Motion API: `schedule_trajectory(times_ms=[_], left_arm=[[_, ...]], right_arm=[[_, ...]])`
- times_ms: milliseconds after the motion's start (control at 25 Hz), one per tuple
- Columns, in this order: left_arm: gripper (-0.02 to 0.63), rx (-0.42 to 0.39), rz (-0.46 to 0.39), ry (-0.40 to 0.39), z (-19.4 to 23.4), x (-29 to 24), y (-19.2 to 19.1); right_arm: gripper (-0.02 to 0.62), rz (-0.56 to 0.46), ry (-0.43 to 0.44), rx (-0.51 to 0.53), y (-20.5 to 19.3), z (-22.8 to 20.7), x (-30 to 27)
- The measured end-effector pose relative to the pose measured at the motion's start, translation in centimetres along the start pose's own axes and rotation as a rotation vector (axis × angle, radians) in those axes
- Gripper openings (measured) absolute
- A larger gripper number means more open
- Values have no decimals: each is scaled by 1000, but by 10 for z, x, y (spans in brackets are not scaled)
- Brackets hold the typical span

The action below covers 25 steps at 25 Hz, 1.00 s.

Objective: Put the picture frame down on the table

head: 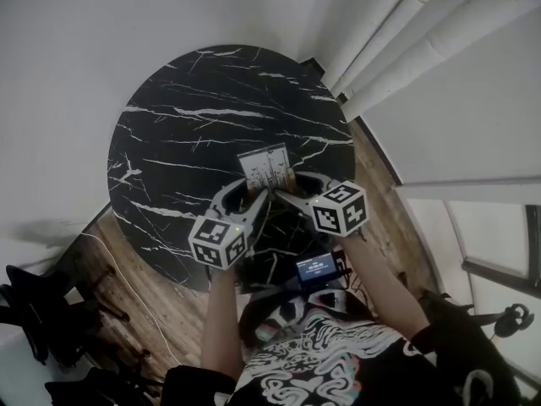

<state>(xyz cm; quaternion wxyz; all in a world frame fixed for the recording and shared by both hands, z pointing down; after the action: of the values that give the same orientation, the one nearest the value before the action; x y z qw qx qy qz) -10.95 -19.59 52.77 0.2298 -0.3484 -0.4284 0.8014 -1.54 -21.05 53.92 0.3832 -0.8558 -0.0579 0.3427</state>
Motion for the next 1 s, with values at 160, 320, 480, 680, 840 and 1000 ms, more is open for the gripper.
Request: schedule_trajectory(times_ms=[160, 320, 480, 680, 840, 1000], left_arm=[[181, -7, 18, 6, 4, -4, -5], [182, 4, 33, 12, 9, -7, -10], [181, 9, 45, 16, 13, -9, -14], [181, 18, 62, 19, 18, -14, -15], [181, 11, 82, 24, 21, -16, -19], [181, -23, 111, 45, 26, -20, -23]], right_arm=[[227, 16, 1, 8, -4, -5, -5], [228, 23, 4, 2, -8, -9, -12], [227, 32, 10, 8, -10, -12, -17], [228, 44, 6, 8, -10, -16, -22], [227, 53, 10, 3, -13, -19, -26], [229, 68, 9, 21, -15, -24, -33]])
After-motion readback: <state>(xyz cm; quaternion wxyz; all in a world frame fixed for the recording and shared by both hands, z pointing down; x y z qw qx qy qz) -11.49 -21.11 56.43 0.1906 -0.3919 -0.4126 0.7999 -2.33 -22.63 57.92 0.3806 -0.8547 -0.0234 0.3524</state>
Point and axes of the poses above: the fingertips, and each gripper's own axes: x backward along the fingers, z to its left, y out of its top, the point moved 3 cm from there along x, backward along the fingers, and after that the axes turned 2 degrees about -z, right-handed, at the moved point
